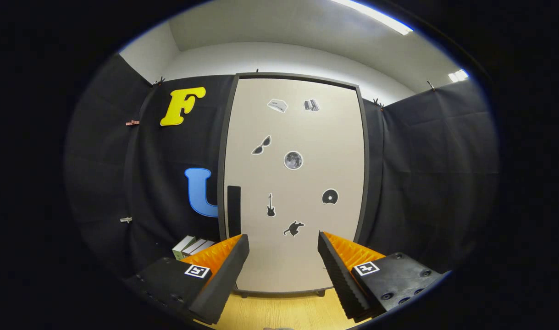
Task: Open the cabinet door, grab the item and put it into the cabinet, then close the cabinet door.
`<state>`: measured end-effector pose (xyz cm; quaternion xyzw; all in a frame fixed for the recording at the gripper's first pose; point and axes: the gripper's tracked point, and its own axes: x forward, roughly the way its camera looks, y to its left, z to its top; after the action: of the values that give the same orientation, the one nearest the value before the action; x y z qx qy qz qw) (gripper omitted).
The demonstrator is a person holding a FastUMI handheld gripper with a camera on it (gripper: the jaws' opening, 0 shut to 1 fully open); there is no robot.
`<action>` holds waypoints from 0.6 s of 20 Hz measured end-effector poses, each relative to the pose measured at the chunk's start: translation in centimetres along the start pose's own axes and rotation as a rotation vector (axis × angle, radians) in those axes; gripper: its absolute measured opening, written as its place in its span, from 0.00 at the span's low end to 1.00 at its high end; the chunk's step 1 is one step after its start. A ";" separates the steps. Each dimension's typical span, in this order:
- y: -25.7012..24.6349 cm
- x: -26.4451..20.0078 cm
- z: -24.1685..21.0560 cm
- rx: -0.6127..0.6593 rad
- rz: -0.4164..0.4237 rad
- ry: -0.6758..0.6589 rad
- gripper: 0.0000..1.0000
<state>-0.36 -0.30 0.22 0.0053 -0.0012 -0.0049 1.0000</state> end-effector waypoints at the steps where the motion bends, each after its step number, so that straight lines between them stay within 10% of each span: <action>1: 0.0 0.0 0.0 0.001 0.001 -0.001 0.97; 12: 3.0 1.9 -0.5 -0.001 0.042 0.001 0.97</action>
<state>1.57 2.68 -0.27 0.0049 -0.0007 0.0159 0.9999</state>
